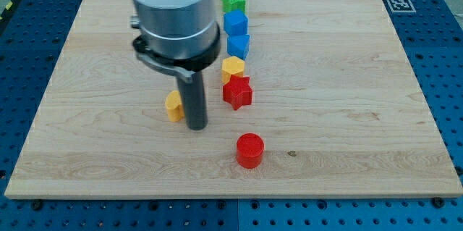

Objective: Move the red star slightly to the right

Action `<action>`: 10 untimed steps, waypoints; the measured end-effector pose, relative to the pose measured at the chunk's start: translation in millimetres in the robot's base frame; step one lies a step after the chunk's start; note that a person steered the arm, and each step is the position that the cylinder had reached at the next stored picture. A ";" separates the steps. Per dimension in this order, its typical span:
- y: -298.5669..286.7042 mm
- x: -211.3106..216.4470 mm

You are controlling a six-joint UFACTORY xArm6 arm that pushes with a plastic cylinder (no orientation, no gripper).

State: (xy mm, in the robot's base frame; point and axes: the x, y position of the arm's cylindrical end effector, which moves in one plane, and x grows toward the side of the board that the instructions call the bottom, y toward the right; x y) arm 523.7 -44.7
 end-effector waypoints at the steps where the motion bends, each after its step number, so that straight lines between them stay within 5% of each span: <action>1: 36.4 -1.3; 8: -5.3 -50.9; 10: 35.5 -56.1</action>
